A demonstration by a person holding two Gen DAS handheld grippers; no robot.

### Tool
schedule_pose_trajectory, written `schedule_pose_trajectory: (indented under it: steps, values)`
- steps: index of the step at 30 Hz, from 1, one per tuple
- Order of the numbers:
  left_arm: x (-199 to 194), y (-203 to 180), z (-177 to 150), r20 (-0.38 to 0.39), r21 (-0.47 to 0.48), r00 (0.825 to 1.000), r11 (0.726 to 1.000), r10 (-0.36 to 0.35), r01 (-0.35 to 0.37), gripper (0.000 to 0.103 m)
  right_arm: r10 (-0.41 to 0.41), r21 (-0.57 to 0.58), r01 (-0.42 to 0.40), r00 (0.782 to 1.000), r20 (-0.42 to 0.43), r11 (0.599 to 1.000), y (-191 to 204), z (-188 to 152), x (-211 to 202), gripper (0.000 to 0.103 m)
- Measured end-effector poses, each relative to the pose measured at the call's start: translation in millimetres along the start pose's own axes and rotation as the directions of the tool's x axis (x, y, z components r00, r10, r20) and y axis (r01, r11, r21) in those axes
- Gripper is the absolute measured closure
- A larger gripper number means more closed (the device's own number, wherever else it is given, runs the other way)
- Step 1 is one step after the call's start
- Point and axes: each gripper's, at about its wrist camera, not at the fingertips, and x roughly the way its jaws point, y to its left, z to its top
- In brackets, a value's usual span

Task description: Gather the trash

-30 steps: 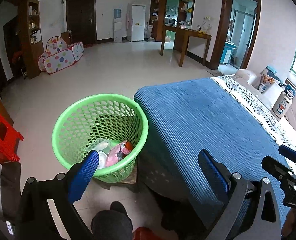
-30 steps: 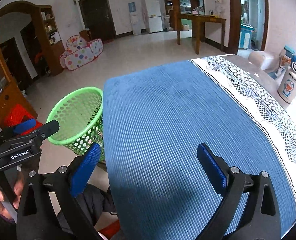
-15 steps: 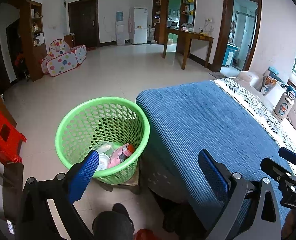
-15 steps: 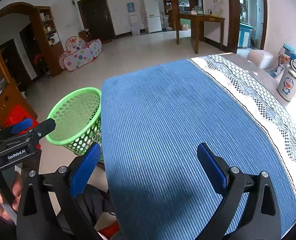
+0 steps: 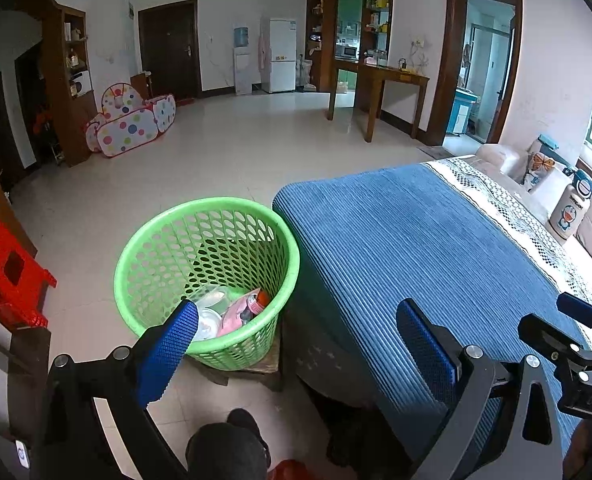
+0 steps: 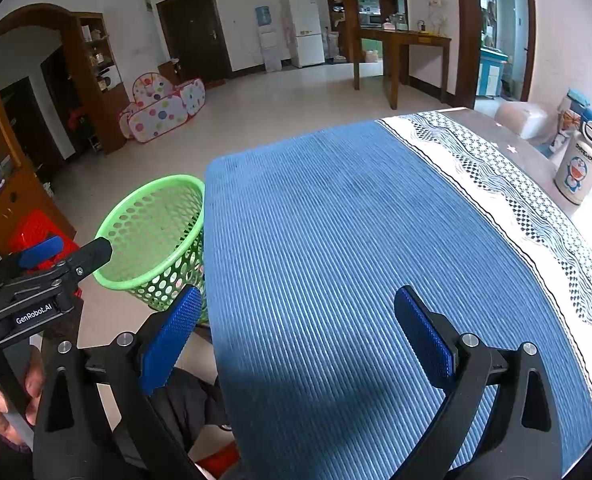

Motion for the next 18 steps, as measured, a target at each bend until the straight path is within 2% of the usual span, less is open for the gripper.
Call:
schedule_pose_trajectory:
  steps: [18]
  values:
    - [-6.6,-1.3,-1.4,0.032,0.008,0.999,0.999,0.030,-0.031,0.007,0.008,0.005,-0.008,0.999,0.033,1.000,-0.3,-4.1,-1.8,0.005]
